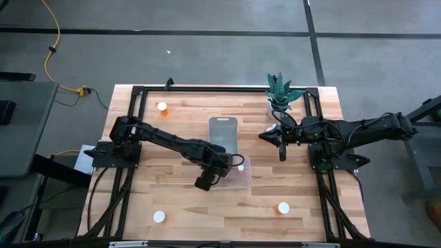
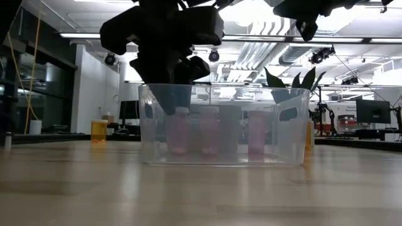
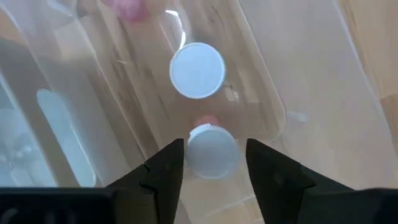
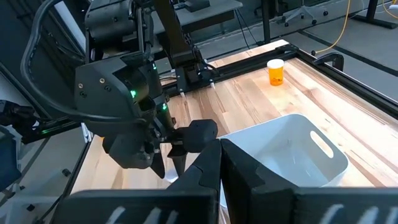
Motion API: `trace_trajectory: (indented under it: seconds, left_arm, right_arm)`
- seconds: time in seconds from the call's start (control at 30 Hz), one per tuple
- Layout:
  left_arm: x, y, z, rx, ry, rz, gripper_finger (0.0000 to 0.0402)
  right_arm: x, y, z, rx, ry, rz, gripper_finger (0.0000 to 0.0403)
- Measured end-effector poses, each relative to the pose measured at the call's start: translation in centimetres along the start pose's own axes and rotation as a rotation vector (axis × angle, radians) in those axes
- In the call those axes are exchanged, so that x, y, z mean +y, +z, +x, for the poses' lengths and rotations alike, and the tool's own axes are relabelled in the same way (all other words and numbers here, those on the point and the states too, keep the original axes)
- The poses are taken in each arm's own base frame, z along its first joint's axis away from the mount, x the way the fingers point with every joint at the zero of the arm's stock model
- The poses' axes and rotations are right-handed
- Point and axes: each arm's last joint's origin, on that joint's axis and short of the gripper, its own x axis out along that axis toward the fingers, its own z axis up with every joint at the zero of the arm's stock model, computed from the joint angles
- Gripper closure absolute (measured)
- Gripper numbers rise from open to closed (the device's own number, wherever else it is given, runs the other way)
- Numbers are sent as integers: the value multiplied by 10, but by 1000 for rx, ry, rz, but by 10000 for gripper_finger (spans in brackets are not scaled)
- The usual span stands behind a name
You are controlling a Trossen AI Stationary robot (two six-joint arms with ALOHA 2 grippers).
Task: Pick and place medicine bottles into bin by pill shape (circle, oval)
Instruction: Put the bottom pink pill bottle into the transparent bin, then put the pink pill bottle into the transparent bin
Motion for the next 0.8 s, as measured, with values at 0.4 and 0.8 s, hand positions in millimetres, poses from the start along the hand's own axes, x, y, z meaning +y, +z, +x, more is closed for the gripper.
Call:
trace_trajectory:
  seconds: [0.4,0.8]
  left_arm:
    - [20,12,-45,-28,-23,-48,184]
    - [30,-35,-190,-698,87,-306,198]
  right_arm:
    - [0,0,0,0,0,0,403]
    - [0,0,0,-1,0,1,403]
